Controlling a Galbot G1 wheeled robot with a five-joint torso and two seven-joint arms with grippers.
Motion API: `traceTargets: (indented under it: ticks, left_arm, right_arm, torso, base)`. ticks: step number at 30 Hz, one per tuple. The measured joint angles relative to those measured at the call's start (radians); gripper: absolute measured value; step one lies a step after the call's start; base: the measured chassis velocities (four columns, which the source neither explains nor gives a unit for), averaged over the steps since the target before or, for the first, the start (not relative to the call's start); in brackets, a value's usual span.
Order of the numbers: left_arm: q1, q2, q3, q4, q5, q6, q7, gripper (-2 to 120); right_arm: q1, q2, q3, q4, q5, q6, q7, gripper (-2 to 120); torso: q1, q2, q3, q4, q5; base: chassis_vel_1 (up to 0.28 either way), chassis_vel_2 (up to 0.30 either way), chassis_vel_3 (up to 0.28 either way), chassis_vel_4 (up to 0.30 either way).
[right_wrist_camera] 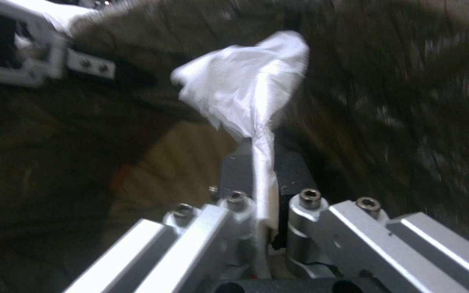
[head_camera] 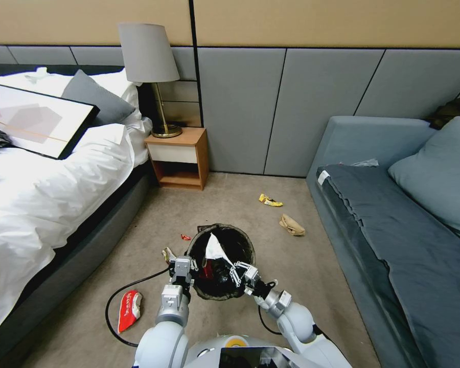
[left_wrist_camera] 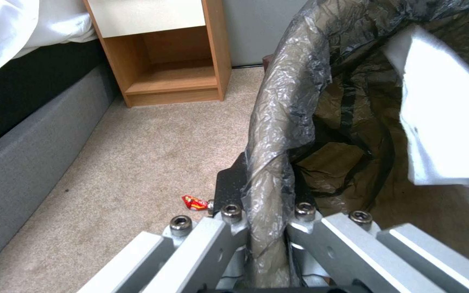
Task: Pick up the trash bin, then pick up the garbage from the floor and place it into the trash bin.
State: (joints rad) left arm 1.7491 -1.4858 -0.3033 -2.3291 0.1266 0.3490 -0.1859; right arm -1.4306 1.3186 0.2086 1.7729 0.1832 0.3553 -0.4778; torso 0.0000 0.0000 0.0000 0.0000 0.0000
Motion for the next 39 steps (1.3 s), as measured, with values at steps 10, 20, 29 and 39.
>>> traceTargets:
  ticks: [10,20,29,39]
  left_arm:
    - [0.001,-0.002,0.0,0.0,0.0,0.0,0.0,0]
    - [0.001,-0.004,0.001,0.0,0.003,-0.001,0.001,0]
    - [0.0,-0.003,0.002,-0.001,0.004,-0.001,0.001,0]
    - [-0.002,0.001,0.004,0.0,0.003,-0.002,0.001,0]
  right_arm:
    - [-0.005,0.003,0.005,-0.004,-0.006,0.003,0.008,45]
    - [-0.012,-0.001,0.013,0.008,-0.006,0.006,0.018,81]
    - [-0.028,-0.008,0.022,0.032,-0.006,0.006,0.018,100]
    - [-0.042,-0.016,0.039,0.058,-0.005,0.009,0.012,100]
  torso:
    - [0.0,0.0,0.0,0.0,0.0]
    - [0.0,0.0,0.0,-0.0001,0.0]
    - [0.0,0.0,0.0,0.0,0.0001]
    - [0.0,0.0,0.0,0.0,0.0]
  base:
    - [0.0,0.0,0.0,0.0]
    - [0.0,0.0,0.0,0.0]
    - [0.0,0.0,0.0,0.0]
    - [0.0,0.0,0.0,0.0]
